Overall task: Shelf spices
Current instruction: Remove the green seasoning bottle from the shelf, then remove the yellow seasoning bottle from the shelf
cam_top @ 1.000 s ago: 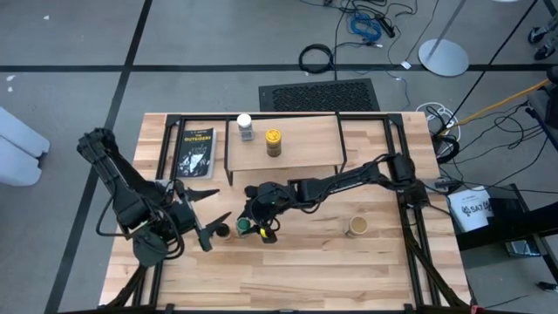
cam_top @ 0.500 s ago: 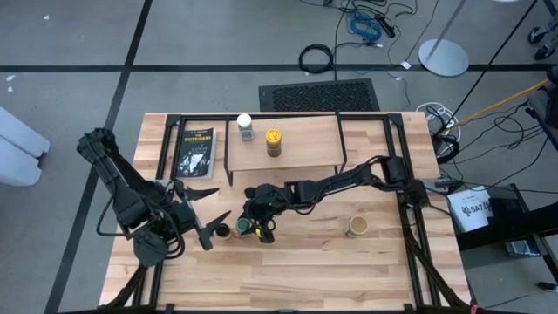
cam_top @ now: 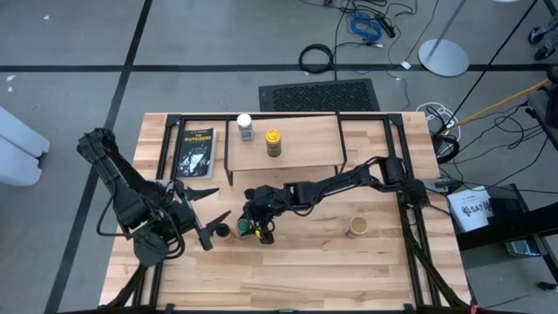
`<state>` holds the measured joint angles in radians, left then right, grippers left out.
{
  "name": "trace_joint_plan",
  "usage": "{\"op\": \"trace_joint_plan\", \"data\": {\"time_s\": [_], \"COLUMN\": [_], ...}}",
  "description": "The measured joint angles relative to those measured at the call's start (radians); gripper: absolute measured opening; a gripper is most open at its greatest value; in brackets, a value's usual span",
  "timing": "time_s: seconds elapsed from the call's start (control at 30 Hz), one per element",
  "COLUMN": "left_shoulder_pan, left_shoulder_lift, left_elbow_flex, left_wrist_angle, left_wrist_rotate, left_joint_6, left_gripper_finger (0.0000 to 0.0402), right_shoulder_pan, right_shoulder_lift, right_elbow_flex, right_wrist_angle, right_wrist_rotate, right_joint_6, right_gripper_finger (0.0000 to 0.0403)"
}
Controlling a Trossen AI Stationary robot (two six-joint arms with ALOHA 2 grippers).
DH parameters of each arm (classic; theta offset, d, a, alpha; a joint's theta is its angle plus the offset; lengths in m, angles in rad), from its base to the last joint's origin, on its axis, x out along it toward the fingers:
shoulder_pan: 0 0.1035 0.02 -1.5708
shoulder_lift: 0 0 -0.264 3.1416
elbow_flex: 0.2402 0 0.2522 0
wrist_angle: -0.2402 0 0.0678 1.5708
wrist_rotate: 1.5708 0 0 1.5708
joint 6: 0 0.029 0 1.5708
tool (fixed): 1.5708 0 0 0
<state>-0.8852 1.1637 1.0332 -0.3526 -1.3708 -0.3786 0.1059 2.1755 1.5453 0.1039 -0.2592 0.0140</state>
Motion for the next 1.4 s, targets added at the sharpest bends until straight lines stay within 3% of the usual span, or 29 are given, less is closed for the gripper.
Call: {"op": "trace_joint_plan", "data": {"time_s": [0.33,0.7,0.83,1.03,1.2,1.4], "left_shoulder_pan": [0.000,0.000,0.000,0.009,0.055,0.186], "left_shoulder_lift": [0.000,0.000,-0.001,-0.050,-0.113,-0.176], "left_elbow_flex": [0.000,0.000,0.000,0.000,0.040,0.123], "left_wrist_angle": [0.001,0.000,0.004,0.008,0.007,0.007], "left_wrist_rotate": [0.000,-0.001,-0.058,-0.098,-0.094,0.057], "left_joint_6": [0.000,0.000,-0.001,0.003,0.136,0.366], "left_gripper_finger": [0.0325,0.0325,0.0325,0.0325,0.0325,0.0325], "right_shoulder_pan": [-0.001,-0.008,-0.013,-0.029,-0.035,-0.034], "right_shoulder_lift": [0.011,0.010,-0.013,-0.104,-0.233,-0.422], "right_elbow_flex": [0.000,0.000,0.023,0.091,0.133,0.146], "right_wrist_angle": [0.013,0.052,0.013,-0.145,-0.345,-0.645], "right_wrist_rotate": [0.000,-0.038,-0.041,-0.043,-0.005,0.128], "right_joint_6": [0.016,0.028,0.031,-0.017,-0.093,-0.147], "right_gripper_finger": [0.0211,0.0260,0.0286,0.0309,0.0310,0.0309]}}
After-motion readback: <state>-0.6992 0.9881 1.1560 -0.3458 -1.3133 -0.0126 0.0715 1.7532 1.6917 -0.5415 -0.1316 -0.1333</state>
